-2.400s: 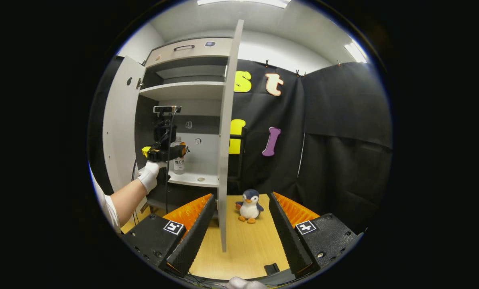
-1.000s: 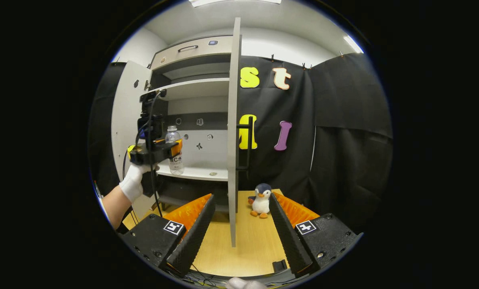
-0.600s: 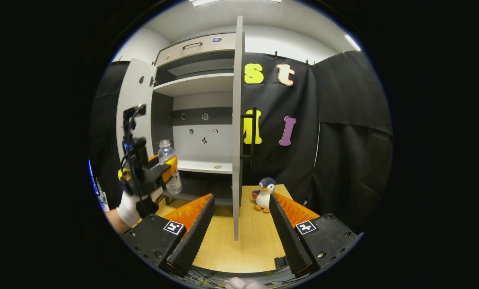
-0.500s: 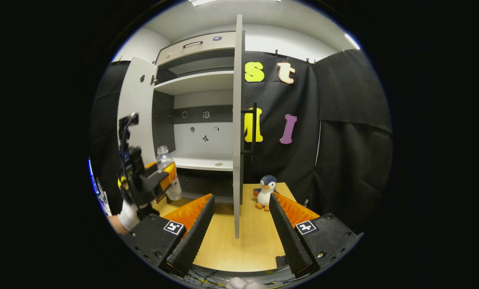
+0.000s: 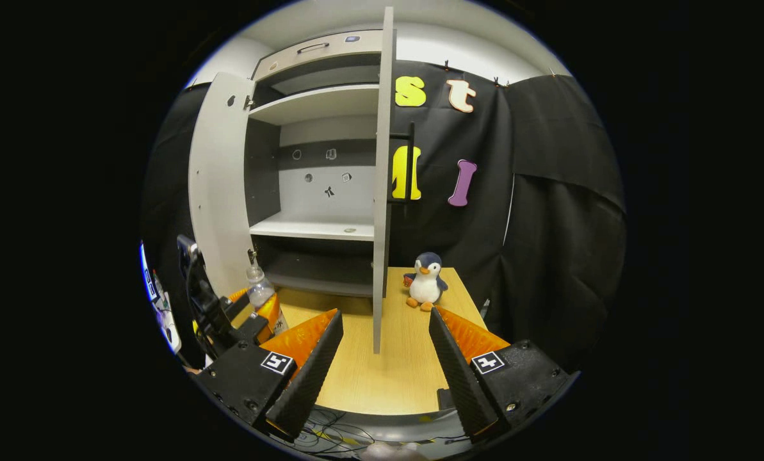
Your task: Grasp the bottle in the cabinet with the left hand and place it on the coaster, then close the right door with the right hand and the left door with the left hand.
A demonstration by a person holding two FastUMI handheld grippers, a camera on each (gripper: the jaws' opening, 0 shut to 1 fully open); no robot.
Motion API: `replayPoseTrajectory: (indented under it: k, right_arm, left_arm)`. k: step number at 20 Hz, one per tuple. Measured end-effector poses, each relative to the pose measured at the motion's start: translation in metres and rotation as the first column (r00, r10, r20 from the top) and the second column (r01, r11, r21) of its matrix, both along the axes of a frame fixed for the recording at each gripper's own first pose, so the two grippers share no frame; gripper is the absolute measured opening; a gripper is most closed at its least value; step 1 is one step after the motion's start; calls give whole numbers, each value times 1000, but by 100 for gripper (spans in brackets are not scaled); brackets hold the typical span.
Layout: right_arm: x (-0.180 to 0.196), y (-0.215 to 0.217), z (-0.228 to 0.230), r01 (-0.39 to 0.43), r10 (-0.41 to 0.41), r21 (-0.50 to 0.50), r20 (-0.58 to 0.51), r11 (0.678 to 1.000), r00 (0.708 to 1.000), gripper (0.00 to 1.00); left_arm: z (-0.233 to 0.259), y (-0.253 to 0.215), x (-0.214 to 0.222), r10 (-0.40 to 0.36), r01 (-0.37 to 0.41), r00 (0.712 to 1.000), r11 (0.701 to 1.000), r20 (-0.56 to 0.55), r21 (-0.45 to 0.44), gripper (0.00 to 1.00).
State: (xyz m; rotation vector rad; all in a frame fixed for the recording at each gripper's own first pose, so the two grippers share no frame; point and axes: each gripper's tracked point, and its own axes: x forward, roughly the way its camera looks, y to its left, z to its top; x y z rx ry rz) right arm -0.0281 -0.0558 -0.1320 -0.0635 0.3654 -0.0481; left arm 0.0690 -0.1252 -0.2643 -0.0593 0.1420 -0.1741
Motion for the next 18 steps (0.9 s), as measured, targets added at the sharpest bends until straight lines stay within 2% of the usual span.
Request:
replayPoseTrajectory:
  k: [1, 7, 8, 9, 11, 15, 18]
  right_arm:
    - [-1, 0, -1, -4, 4, -9, -6, 1000, 1000, 83]
    - [0, 3, -12, -22, 20, -55, -52, 998, 998, 83]
    - [0, 4, -14, -25, 21, -58, -60, 998, 998, 83]
    - [0, 4, -16, -24, 20, -58, -69, 998, 997, 83]
    - [2, 7, -19, -28, 23, -58, -81, 998, 996, 83]
    - [3, 12, -23, -43, 35, -78, -101, 996, 994, 84]
    - [2, 17, -26, -53, 43, -86, -113, 995, 993, 84]
  left_arm:
    - [-9, -1, -3, 0, 0, 1000, 1000, -6, 11, 78]
    - [-50, -8, -6, -25, 25, 1000, 999, -4, 21, 78]
    - [-57, -8, -5, -22, 22, 1000, 999, -7, 26, 82]
    - [-66, -9, -4, -25, 26, 1000, 999, -13, 26, 78]
    - [-85, -12, -4, -40, 41, 998, 999, -51, 23, 78]
    - [-100, -11, -2, -51, 52, 998, 998, -30, 31, 78]
    - [-107, -12, -4, -65, 65, 998, 998, -26, -1, 78]
